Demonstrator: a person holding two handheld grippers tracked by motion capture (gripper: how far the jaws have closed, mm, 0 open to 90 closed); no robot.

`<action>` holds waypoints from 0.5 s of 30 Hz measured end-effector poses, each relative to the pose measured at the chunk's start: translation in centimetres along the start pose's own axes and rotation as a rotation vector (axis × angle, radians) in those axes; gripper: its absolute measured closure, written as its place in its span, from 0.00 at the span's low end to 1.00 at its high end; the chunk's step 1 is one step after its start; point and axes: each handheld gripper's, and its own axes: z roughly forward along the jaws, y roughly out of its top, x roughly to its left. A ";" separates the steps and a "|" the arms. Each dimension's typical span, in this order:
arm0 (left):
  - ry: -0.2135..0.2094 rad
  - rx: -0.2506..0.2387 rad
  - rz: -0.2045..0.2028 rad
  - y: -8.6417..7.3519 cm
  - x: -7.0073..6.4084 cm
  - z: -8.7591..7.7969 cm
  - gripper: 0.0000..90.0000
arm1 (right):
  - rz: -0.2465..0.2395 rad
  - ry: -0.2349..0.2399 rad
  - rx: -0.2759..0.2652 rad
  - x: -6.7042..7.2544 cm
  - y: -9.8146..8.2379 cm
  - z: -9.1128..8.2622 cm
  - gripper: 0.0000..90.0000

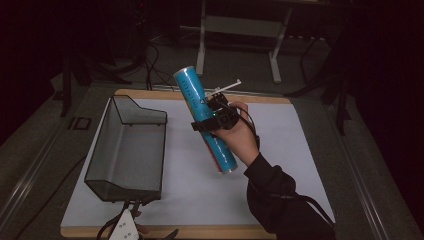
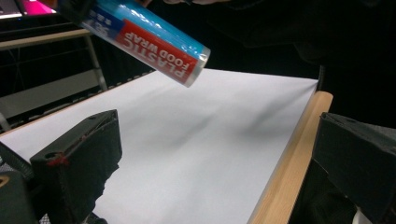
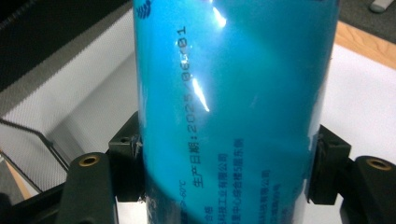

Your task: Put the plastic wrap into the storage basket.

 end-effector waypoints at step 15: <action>0.003 0.002 -0.001 0.0 -0.1 -0.1 0.03 | 0.044 0.048 -0.104 2.9 2.8 0.7 0.35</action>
